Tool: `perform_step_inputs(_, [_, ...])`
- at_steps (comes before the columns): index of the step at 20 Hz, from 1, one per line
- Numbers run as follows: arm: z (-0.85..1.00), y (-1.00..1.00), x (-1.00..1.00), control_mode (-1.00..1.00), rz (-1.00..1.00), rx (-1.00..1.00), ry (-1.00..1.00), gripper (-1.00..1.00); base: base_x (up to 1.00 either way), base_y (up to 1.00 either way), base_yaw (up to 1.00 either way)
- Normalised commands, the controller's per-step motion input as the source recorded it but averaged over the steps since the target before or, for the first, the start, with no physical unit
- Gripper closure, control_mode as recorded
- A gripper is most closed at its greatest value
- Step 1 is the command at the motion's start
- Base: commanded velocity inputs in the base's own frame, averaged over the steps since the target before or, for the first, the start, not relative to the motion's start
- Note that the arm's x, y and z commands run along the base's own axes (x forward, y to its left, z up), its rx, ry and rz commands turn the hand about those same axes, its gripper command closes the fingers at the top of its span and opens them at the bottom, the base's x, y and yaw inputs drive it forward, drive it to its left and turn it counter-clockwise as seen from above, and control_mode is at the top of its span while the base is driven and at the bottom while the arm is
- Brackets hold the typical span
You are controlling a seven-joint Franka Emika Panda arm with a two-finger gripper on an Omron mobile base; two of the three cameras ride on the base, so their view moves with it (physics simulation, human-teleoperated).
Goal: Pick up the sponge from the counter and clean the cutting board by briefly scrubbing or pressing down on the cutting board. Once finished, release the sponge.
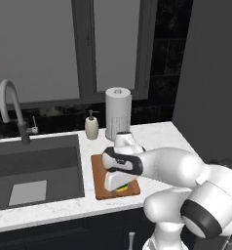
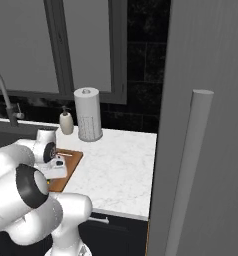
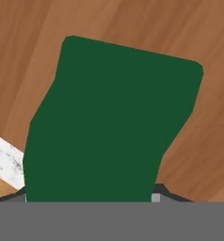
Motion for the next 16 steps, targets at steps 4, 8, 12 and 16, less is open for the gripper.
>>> perform_step_inputs(4, [0.1, 0.0, 0.78, -1.0, -0.04, 0.0, 0.06, 1.0, 0.0, 0.0, 0.0])
perform_step_inputs(8, [0.06, -0.02, 0.72, -1.0, -0.03, -0.01, 0.0, 1.0, 0.0, 0.0, 0.0])
perform_step_inputs(12, [0.0, -0.19, 0.5, -1.0, -0.07, -0.03, 0.0, 1.0, 0.0, 0.0, 0.0])
perform_step_inputs(16, [0.0, -0.25, 0.3, -1.0, -0.06, -0.03, 0.0, 1.0, 0.0, 0.0, 0.0])
